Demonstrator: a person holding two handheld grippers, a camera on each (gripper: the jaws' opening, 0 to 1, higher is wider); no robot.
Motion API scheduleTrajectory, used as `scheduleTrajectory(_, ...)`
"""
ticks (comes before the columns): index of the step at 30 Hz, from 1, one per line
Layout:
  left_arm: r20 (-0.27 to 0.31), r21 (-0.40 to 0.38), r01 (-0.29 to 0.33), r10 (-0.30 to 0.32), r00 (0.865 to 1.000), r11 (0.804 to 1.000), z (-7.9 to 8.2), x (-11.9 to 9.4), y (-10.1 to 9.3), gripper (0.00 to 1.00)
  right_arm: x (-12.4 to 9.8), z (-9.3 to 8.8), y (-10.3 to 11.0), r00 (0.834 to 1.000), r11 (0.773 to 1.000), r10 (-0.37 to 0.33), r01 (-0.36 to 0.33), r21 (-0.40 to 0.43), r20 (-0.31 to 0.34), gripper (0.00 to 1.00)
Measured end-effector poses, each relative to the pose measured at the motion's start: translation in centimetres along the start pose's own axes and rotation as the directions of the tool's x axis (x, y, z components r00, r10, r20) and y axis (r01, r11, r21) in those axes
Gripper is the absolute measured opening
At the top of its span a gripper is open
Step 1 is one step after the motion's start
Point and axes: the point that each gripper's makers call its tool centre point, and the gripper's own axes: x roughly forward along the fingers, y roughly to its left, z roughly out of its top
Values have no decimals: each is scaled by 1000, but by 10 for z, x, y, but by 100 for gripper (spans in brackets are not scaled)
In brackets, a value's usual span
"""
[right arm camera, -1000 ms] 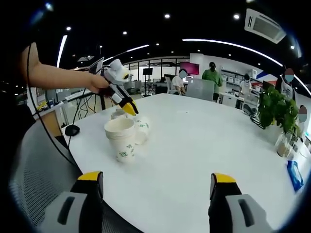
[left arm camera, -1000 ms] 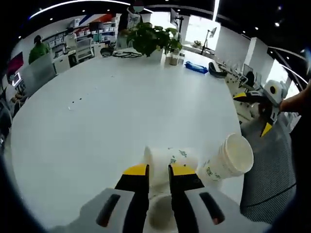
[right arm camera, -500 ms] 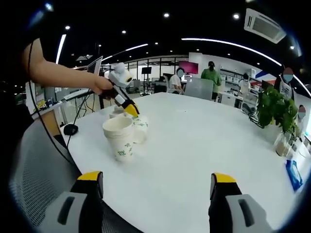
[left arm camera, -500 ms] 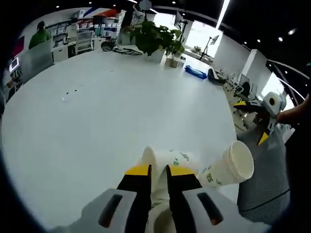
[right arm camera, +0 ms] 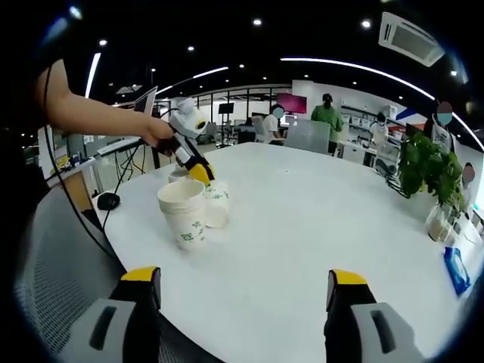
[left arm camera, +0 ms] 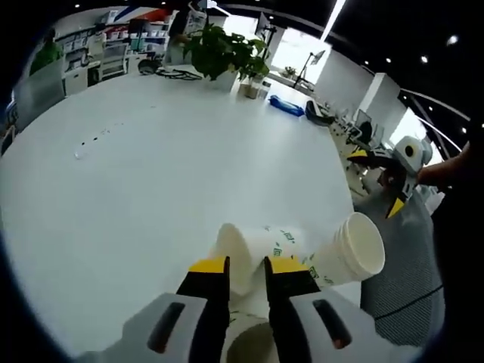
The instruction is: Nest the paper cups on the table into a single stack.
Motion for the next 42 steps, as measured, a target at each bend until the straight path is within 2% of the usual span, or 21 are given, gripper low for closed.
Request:
scheduleTrajectory(11, 3, -6, 40, -40, 999, 999, 1, 4, -5, 12, 0, -1, 1, 1000, 1000, 1, -1, -1, -6, 91)
scheduleTrajectory(16, -15, -7, 51, -51, 999, 999, -2, 9, -6, 11, 0, 0, 1, 1000, 1000, -1, 1, 2, -5, 91)
scheduleTrajectory(28, -14, 6, 82, -82, 997, 997, -2, 10, -13, 0, 0, -1, 0, 1000, 1000, -3, 3, 1, -10, 91)
scheduleTrajectory(42, 12, 50, 31, -31, 999, 998, 5, -6, -18, 0, 0, 0, 0, 1000, 1000, 5, -5, -3, -1, 91)
